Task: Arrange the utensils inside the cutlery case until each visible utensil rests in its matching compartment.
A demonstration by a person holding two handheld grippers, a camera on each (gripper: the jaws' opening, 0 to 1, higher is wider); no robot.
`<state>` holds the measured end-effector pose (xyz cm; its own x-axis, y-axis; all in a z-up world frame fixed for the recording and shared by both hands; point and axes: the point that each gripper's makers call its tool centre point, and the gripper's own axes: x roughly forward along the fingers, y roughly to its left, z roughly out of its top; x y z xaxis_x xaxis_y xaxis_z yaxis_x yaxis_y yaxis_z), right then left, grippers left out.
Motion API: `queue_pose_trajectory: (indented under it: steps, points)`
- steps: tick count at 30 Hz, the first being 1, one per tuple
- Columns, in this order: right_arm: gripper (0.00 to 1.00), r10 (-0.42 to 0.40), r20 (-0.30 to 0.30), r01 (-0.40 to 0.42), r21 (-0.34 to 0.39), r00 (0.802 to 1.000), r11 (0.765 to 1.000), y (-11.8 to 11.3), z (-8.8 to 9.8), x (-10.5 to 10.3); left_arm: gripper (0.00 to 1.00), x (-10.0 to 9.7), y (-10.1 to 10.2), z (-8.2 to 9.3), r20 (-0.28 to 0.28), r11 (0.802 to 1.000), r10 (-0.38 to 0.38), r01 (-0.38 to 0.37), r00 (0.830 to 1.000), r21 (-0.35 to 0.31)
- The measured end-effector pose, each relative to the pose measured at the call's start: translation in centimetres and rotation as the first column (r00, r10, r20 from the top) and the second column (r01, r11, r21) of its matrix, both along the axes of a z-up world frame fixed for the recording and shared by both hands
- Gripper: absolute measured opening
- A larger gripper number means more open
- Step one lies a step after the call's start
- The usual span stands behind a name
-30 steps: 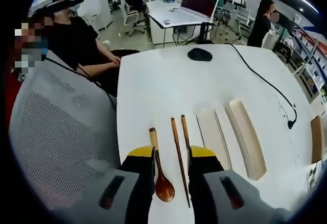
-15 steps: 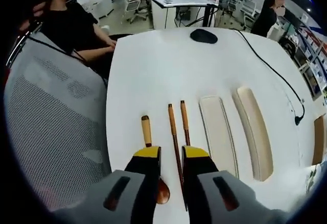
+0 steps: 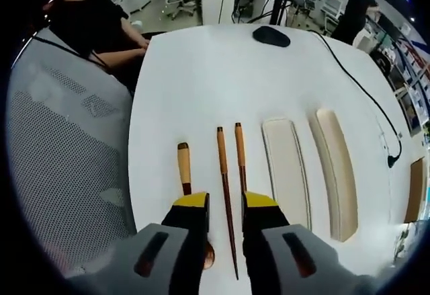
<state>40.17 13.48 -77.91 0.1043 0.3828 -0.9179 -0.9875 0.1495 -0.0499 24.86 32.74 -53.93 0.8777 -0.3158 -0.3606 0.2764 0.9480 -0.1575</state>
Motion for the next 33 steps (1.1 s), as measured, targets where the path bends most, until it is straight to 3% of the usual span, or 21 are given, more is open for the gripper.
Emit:
queue_pose_trajectory:
  steps: [10, 29, 33]
  points:
    - [0.13, -0.019, -0.018, 0.019, -0.021, 1.0, 1.0, 0.1, -1.4, 2.3, 0.9, -0.4, 0.2, -0.8, -0.029, 1.0, 0.019, -0.019, 0.999, -0.003]
    - [0.09, 0.029, -0.038, -0.032, -0.074, 0.999, 0.997, 0.5, -3.5, 2.7, 0.89, -0.4, -0.2, -1.6, -0.052, 1.0, 0.03, -0.03, 0.998, -0.005]
    - [0.09, 0.042, -0.048, -0.046, -0.08, 0.998, 0.996, 0.5, -3.9, 2.5, 0.88, -0.2, 0.1, -1.2, -0.047, 0.994, 0.068, -0.072, 0.997, -0.088]
